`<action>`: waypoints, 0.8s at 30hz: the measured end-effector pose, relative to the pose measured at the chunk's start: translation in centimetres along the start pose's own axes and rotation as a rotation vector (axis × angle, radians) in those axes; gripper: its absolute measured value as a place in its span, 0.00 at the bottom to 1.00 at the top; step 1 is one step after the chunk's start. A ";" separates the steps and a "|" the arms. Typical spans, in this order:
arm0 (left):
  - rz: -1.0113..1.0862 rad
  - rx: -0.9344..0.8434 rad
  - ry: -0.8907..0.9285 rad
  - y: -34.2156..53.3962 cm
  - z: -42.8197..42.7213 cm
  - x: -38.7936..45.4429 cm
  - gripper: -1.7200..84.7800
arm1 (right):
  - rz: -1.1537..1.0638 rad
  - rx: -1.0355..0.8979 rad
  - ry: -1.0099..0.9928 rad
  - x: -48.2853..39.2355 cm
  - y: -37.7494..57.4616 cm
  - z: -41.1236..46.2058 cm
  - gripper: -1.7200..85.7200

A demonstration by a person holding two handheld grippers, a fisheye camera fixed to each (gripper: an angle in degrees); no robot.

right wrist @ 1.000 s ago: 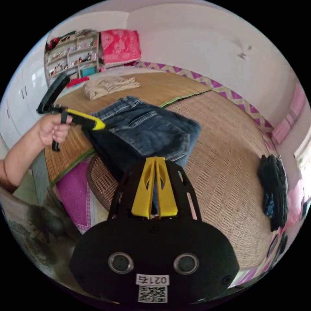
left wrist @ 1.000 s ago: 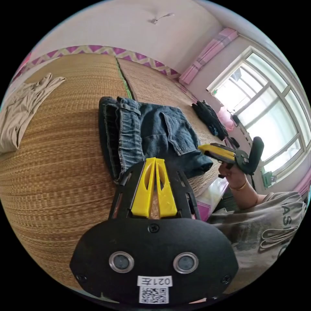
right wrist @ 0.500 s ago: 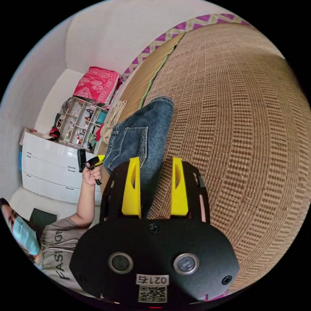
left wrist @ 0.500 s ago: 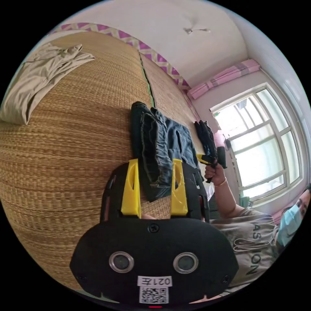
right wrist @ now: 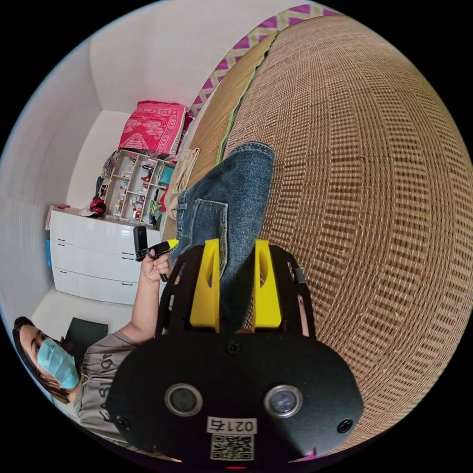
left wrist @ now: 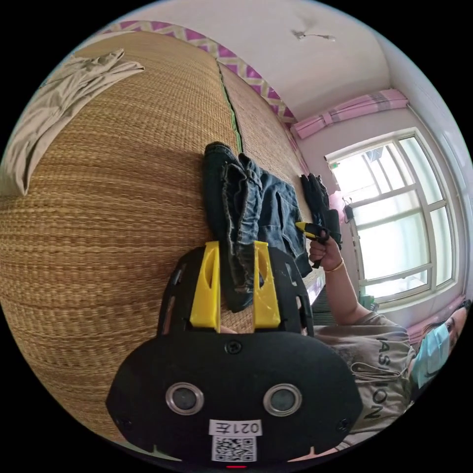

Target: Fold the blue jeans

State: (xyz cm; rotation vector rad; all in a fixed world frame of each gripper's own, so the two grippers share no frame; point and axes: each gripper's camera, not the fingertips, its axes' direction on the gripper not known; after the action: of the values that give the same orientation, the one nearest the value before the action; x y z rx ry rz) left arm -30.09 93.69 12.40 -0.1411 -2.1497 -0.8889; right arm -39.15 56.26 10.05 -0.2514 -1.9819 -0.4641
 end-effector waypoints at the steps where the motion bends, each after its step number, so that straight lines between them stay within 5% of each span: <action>1: -0.007 -0.003 0.029 0.6 0.3 -0.6 0.12 | -0.003 0.001 0.013 0.3 0.1 0.4 0.08; 7: -0.033 0.132 0.215 5.6 -2.1 -2.9 0.08 | -0.097 0.011 -0.093 -1.7 -0.3 1.6 0.08; 13: -0.023 0.377 0.240 10.5 -14.7 -4.1 0.08 | -0.333 -0.052 -0.053 -16.1 -9.4 7.2 0.08; 19: -0.107 0.648 0.076 13.4 -30.4 -8.1 0.08 | -0.519 -0.163 -0.024 -31.6 -26.5 23.3 0.06; 24: -0.251 0.851 -0.005 16.1 -35.8 -11.6 0.08 | -0.774 -0.204 0.262 -47.1 -37.1 39.4 0.06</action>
State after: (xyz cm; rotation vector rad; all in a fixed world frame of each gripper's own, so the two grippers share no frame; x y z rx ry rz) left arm 6.38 84.97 28.90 0.5590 -2.3946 -0.0408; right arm -64.51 40.96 -55.27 0.4557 -1.7157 -1.1311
